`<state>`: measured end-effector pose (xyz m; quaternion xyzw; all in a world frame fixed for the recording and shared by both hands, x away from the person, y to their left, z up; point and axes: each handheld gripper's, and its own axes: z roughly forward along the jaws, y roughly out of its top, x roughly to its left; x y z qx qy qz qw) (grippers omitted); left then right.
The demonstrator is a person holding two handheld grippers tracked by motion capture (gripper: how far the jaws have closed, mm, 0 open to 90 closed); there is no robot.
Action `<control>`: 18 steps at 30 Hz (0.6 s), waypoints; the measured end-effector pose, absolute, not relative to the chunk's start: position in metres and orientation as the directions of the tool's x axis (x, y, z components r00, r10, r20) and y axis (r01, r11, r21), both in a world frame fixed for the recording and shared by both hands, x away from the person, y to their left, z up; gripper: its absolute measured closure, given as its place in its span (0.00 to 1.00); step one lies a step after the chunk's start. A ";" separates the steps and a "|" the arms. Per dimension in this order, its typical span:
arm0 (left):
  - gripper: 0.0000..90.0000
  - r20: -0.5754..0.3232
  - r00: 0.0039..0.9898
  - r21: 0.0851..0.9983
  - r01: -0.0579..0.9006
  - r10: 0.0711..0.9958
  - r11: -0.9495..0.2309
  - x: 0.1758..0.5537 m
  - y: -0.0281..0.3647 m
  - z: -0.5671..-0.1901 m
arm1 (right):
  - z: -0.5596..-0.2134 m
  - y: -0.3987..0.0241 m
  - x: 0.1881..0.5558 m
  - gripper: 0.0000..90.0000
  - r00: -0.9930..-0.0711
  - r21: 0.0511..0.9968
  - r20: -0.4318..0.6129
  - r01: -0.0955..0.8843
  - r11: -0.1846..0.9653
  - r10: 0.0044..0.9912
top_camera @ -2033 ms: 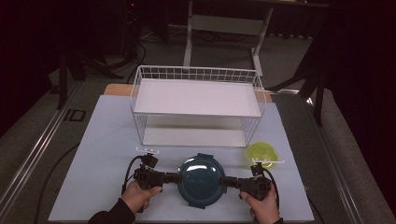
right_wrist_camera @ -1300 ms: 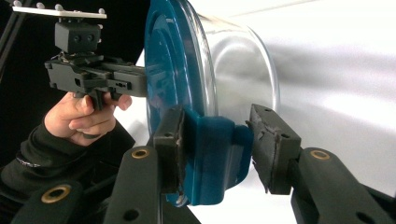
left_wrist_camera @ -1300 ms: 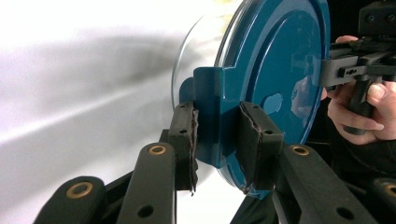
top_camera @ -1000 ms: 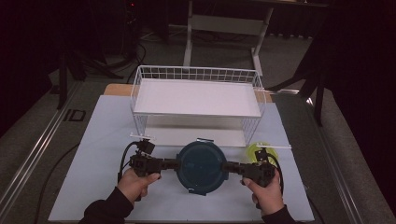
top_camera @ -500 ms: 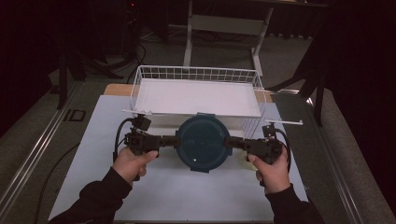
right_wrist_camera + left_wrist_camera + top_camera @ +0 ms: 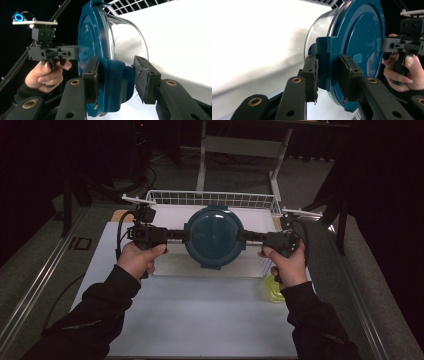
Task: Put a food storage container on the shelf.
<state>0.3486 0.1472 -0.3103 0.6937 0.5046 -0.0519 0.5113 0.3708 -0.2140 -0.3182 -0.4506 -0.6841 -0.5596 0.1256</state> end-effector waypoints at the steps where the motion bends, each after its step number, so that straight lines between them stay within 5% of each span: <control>1: 0.77 -0.593 0.478 0.654 0.755 0.648 0.041 0.351 0.148 -0.310 | -0.317 -0.213 0.375 0.64 -0.564 0.652 0.674 0.757 -0.026 0.476; 18: 0.74 -0.673 0.386 0.594 0.790 0.631 0.151 0.388 0.154 -0.313 | -0.315 -0.205 0.426 0.60 -0.478 0.575 0.704 0.818 -0.024 0.526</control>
